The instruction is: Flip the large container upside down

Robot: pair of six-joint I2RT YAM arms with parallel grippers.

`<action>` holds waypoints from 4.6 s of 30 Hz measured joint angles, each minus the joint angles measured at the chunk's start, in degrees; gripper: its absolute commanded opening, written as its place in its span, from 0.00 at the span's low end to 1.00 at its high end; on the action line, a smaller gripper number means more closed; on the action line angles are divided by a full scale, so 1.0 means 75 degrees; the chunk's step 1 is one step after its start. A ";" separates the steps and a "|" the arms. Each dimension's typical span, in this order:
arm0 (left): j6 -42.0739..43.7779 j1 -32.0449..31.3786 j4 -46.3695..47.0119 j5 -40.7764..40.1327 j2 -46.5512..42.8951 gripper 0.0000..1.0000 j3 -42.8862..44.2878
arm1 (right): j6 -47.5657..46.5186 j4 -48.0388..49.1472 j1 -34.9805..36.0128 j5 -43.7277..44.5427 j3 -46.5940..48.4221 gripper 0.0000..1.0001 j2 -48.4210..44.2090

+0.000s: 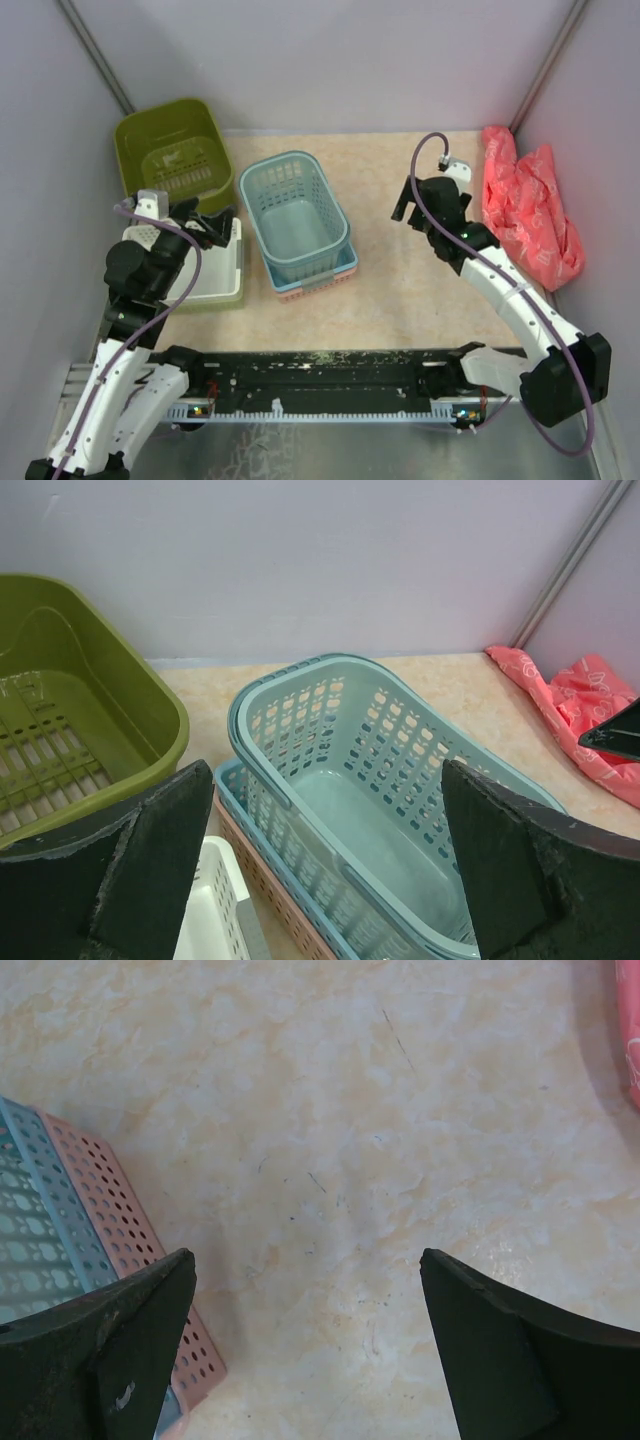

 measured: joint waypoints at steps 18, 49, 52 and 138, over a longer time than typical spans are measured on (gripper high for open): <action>0.0058 0.0000 -0.0577 0.0761 0.0924 1.00 0.0752 | 0.0058 0.0481 0.0000 0.0274 -0.0472 0.95 -0.0659; -0.0294 0.0000 -0.2346 0.0256 0.1139 1.00 0.1527 | -0.1623 0.0117 0.1845 -0.2168 0.3567 0.95 0.3357; -0.0364 0.0000 -0.2226 0.0146 0.1020 1.00 0.1355 | -0.1743 -0.0329 0.2034 -0.2028 0.3751 0.94 0.3882; -0.1116 -0.2629 -0.2821 0.0819 0.5082 1.00 0.1693 | -0.1536 -0.1454 -0.1332 0.0516 0.0895 0.63 0.0323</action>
